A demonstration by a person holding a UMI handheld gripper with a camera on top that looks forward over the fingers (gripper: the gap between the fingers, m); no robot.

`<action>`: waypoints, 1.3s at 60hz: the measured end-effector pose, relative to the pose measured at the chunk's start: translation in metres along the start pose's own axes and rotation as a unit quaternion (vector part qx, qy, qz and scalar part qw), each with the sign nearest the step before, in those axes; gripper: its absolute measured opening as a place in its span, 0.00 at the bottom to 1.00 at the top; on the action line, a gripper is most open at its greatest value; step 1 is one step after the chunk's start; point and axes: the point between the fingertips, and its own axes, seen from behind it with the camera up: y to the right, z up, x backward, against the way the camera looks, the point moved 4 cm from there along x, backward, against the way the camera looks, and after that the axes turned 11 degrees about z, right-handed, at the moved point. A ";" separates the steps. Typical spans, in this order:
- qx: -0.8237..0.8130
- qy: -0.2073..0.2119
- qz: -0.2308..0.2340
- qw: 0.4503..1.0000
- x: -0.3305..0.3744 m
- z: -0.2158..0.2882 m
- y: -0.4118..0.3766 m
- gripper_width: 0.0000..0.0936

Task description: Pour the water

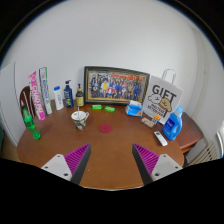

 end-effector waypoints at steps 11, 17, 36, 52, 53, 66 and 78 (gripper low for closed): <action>0.011 -0.009 0.017 1.000 -0.005 -0.009 -0.027 0.91; 0.019 -0.014 0.034 0.999 -0.009 -0.016 -0.059 0.91; 0.035 -0.003 0.117 0.993 -0.042 -0.040 -0.251 0.91; 0.012 0.052 0.145 0.988 -0.120 -0.020 -0.410 0.92; 0.011 0.057 0.144 0.988 -0.127 -0.017 -0.417 0.92; -0.020 0.108 0.087 0.990 -0.215 0.002 -0.453 0.91; -0.010 0.127 0.047 0.991 -0.261 0.010 -0.448 0.79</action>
